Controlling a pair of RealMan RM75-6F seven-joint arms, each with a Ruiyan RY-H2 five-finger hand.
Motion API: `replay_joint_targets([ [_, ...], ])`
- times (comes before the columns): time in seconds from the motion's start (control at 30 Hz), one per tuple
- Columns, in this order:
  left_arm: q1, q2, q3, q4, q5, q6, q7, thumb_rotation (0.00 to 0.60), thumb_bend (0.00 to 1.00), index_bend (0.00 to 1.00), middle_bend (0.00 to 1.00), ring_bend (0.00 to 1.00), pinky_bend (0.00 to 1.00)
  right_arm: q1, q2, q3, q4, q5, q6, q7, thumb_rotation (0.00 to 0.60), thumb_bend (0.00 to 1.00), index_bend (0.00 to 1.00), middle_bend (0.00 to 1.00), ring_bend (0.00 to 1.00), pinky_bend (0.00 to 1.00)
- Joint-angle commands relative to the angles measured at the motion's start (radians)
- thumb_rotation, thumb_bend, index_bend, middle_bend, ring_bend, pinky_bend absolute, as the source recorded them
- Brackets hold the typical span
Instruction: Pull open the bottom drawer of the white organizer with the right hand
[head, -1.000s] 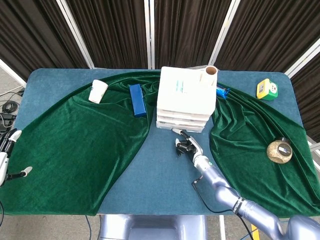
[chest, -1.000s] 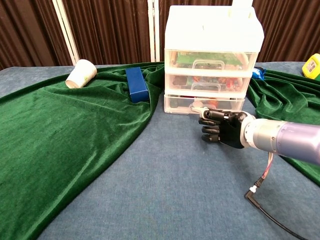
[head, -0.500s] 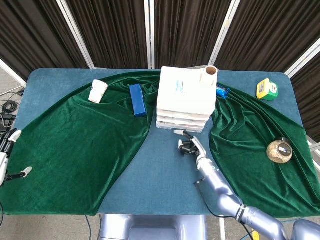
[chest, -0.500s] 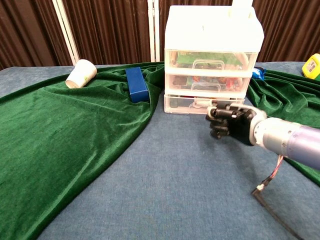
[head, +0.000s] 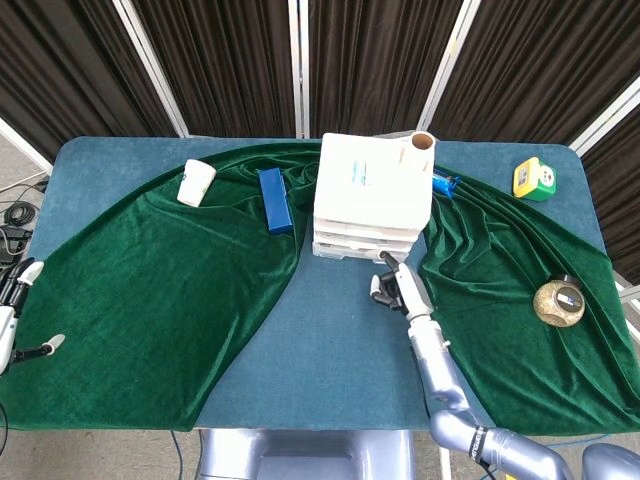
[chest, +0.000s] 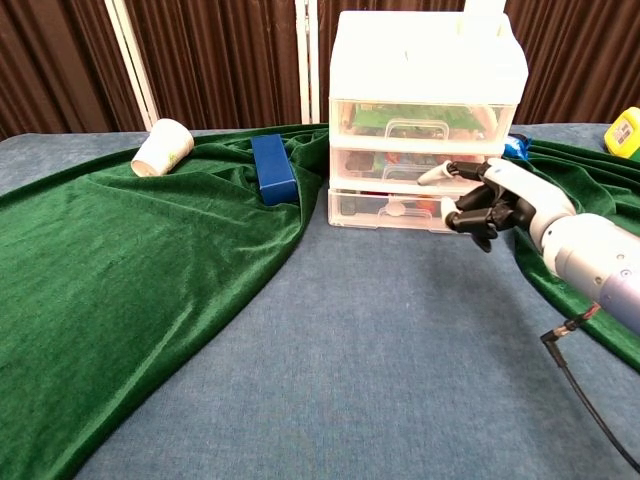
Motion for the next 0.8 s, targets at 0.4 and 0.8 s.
replay_joint_targets([
  [0.4,-0.001,0.002,0.0,-0.001,-0.005,-0.007,0.002,0.6,0.03,0.0,0.0,0.0,0.0,0.076,-0.044,-0.037,0.069,0.152,0.121,-0.402,0.6,0.62,0.29,0.89,0.91,0.79],
  [0.8,-0.002,0.004,0.0,-0.004,-0.008,-0.01,0.004,0.6,0.03,0.0,0.0,0.0,0.0,0.098,-0.052,-0.047,0.092,0.182,0.12,-0.399,0.6,0.62,0.27,0.89,0.91,0.79],
])
